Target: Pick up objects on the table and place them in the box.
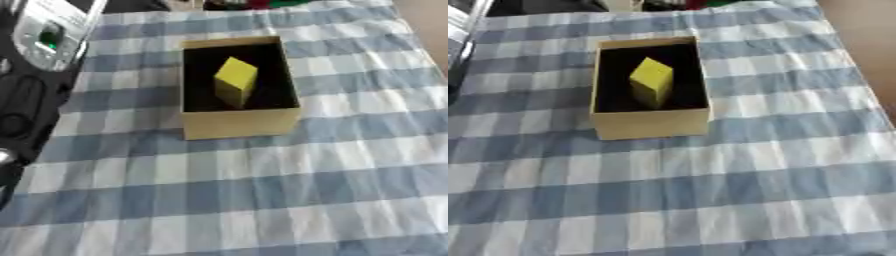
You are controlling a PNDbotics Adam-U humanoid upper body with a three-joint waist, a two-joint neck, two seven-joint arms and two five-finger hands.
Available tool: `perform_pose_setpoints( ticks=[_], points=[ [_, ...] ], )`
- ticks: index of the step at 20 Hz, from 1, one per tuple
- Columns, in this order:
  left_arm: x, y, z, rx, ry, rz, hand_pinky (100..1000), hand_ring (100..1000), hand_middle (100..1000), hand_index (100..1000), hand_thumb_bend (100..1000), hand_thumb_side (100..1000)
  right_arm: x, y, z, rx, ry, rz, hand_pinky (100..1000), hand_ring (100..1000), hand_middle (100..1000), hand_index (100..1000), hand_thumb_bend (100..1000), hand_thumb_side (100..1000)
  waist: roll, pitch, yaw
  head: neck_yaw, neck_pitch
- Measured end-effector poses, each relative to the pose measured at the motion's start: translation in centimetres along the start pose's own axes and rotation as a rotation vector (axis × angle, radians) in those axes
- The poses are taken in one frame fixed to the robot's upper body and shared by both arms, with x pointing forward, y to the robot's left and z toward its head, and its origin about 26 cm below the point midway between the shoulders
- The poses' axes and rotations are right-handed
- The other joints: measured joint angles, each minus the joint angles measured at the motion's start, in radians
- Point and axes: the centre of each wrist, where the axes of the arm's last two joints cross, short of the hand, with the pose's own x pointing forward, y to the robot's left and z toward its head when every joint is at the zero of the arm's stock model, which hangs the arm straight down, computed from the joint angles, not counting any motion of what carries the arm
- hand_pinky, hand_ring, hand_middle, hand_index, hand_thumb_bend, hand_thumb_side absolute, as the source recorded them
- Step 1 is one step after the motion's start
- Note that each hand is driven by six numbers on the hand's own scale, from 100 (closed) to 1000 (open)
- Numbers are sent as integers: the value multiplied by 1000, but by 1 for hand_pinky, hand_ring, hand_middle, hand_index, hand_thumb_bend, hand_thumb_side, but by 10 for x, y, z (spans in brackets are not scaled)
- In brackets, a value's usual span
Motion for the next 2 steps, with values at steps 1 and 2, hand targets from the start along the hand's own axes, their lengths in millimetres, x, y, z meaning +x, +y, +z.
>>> perform_pose_setpoints(
  ticks=[1, 2],
  points=[
    [-1, 8, 9, 57, 0, 8, 811, 768, 727, 842, 434, 388, -1, 0, 1, -3, 1, 0, 816, 803, 792, 811, 100, 714, -1, 0, 5, 3, -1],
    [-2, 14, 17, 107, 1, 14, 811, 768, 727, 841, 434, 387, -1, -1, 1, -7, 1, 1, 816, 803, 792, 811, 100, 713, -4, 0, 10, 6, -1]
  ],
)
